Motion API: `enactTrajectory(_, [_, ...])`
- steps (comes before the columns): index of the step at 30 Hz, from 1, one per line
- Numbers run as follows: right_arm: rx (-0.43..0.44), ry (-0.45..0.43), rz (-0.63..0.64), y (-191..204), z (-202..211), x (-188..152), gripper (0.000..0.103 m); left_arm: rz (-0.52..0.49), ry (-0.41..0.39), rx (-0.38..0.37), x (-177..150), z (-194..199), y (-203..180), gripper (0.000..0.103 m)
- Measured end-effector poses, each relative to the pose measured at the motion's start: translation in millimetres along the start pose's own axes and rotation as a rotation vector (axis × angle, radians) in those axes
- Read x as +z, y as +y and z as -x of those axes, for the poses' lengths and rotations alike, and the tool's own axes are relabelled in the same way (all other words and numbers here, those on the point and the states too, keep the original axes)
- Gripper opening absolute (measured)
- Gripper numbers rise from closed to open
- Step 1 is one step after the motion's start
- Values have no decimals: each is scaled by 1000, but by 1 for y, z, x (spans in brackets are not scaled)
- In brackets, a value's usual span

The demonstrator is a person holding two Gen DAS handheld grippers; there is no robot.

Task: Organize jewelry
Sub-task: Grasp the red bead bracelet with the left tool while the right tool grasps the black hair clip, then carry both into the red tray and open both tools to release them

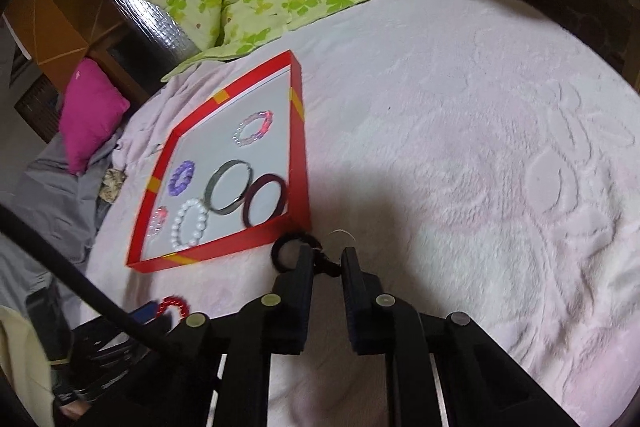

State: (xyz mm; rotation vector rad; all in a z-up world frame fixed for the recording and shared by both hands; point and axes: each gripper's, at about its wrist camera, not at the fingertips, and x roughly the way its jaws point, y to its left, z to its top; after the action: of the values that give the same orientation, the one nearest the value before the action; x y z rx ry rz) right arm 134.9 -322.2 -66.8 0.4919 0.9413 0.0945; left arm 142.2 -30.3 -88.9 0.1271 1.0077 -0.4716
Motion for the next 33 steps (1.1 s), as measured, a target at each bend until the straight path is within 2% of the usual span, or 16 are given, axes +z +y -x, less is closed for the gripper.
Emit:
enactTrajectory(1, [13,10,-5,1,-1,-1,16,-4,0,-4,0,0,0,10])
enactTrajectory(6, [66,52,-12,11,-5,-7,16,-26,-26,-14,0,7,-6,10])
enactTrajectory(12, [98,64,26,31,-8,-13,16,-11,-98,-24,3,33,-2,10])
enactTrajectory(20, [144,39,82,56,-5,-16,16,17,-169,-40,7,62,4,10])
enactTrajectory(28, [191,-20,106,72,1,-12,16,32,-251,-94,15,86,3,10])
enactTrajectory(33, [189,-53,107,79,1,-7,16,43,-312,-93,25,95,0,10])
